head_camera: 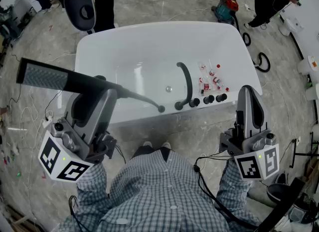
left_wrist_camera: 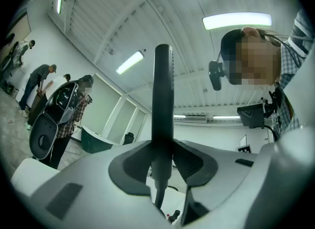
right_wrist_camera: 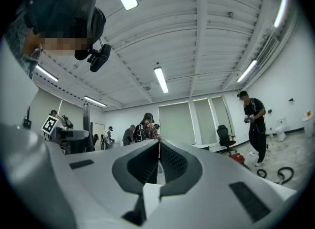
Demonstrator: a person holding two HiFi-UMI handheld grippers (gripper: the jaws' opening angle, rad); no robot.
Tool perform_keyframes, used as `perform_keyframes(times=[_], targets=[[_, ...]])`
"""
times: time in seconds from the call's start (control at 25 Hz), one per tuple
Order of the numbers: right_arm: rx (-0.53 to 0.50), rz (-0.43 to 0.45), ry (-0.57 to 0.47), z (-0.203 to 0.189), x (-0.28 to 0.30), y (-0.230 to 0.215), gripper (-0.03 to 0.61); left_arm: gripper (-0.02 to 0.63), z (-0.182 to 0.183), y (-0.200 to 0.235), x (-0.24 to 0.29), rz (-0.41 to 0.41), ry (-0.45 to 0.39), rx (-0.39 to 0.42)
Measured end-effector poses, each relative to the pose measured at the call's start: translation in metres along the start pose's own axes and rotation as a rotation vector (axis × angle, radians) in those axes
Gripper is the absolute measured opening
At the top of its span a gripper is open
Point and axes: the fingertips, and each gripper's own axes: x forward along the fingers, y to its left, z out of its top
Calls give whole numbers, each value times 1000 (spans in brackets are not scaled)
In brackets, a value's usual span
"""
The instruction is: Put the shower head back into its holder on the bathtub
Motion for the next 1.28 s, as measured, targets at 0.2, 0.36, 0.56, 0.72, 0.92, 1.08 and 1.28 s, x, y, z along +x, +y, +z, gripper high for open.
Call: perform_keyframes(times=[0.2, 0.36, 0.56, 0.72, 0.92, 1.08, 1.28], targets=[[2, -6, -2, -8, -4, -10, 15, 138, -12, -2, 5, -3, 1, 1], [5, -9, 1, -3, -1, -5, 17, 138, -4, -2, 2, -4, 0, 1], [34, -11, 5, -3, -2, -4, 17, 138, -2, -2, 0, 2, 0, -2], [41, -14, 6, -5, -1, -7, 17, 138, -4, -1, 1, 4, 0, -1], [41, -10, 14, -9, -2, -10, 17, 138, -8, -3, 3, 7, 3, -2], [43, -11, 24, -12, -1, -10, 17, 138, -11, -2, 4, 10, 10, -8], [47, -12, 36, -12, -1, -7, 17, 138, -9, 0, 2, 18, 17, -12]])
